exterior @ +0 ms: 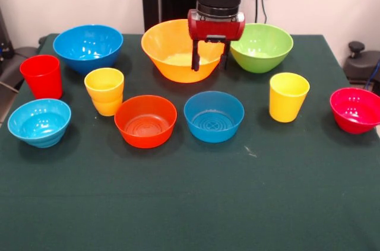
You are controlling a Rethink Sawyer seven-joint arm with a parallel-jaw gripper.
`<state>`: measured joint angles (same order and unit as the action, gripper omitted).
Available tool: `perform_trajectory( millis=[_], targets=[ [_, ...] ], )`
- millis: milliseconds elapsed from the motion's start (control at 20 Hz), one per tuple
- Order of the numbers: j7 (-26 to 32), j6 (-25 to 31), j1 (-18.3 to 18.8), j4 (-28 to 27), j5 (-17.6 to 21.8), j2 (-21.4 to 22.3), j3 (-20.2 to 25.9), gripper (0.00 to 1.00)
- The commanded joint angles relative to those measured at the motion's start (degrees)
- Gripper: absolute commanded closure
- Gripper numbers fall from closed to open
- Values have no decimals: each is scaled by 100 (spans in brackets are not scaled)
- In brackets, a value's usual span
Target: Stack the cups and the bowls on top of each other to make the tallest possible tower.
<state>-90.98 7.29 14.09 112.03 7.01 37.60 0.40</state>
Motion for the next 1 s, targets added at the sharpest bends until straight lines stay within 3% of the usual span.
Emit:
perform_trajectory(
  millis=[50, 350, 700, 1000],
  targets=[
    [-72, 1357, 368, -52, 131, 168, 418, 0],
    [-279, 1462, 190, 9, 79, 351, 408, 0],
    [-395, 1270, 162, -233, 144, -34, 426, 0],
    [-646, 1274, -41, -701, -91, -356, 382, 0]
  ],
)
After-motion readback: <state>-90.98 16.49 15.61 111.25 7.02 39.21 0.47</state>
